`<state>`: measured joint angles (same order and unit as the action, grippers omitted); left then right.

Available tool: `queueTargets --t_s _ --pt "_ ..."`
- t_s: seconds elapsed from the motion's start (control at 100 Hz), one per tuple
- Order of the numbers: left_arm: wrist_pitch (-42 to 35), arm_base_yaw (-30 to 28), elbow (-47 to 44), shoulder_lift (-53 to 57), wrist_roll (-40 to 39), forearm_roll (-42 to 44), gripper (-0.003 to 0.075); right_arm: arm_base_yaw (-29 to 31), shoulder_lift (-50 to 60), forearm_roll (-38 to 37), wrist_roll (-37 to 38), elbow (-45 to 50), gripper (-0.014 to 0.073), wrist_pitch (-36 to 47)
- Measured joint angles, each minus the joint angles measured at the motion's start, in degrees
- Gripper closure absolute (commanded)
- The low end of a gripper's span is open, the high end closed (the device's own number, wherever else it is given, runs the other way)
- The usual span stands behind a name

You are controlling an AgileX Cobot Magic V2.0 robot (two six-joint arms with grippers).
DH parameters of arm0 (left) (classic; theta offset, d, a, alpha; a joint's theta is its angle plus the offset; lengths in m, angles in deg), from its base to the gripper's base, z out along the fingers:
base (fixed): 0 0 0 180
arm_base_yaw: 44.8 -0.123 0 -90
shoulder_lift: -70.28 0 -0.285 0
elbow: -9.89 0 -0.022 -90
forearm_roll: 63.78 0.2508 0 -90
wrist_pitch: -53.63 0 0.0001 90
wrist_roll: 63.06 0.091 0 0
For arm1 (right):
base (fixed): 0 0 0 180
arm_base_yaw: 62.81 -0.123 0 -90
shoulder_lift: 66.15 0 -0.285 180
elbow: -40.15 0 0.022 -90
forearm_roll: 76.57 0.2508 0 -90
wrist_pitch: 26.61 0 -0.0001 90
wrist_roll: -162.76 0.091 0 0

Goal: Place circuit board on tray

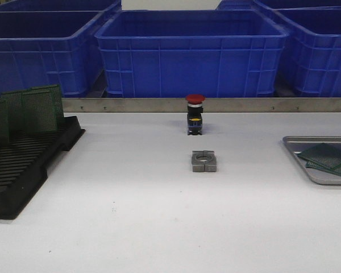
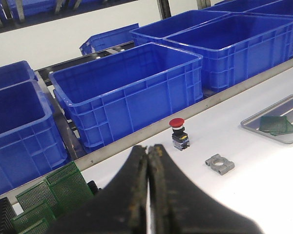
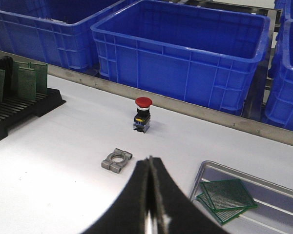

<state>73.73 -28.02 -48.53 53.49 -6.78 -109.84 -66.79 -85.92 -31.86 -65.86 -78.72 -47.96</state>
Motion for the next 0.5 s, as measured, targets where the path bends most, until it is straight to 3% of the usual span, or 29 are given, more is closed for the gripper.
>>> queueTargets --t_s 0.16,0.24,0.5 --pt "-0.11 0.0 0.0 0.0 -0.14 0.19 0.0741 0.0 0.0 0.0 0.0 0.0 0.0701 -0.58" --pt "-1.73 0.0 -0.06 0.0 -4.37 3.91 0.0741 0.0 0.0 0.0 0.0 0.0 0.0701 -0.94" --pt "-3.41 -4.99 -3.93 2.25 -45.85 35.19 0.0741 0.0 0.0 0.0 0.0 0.0 0.0701 -1.6"
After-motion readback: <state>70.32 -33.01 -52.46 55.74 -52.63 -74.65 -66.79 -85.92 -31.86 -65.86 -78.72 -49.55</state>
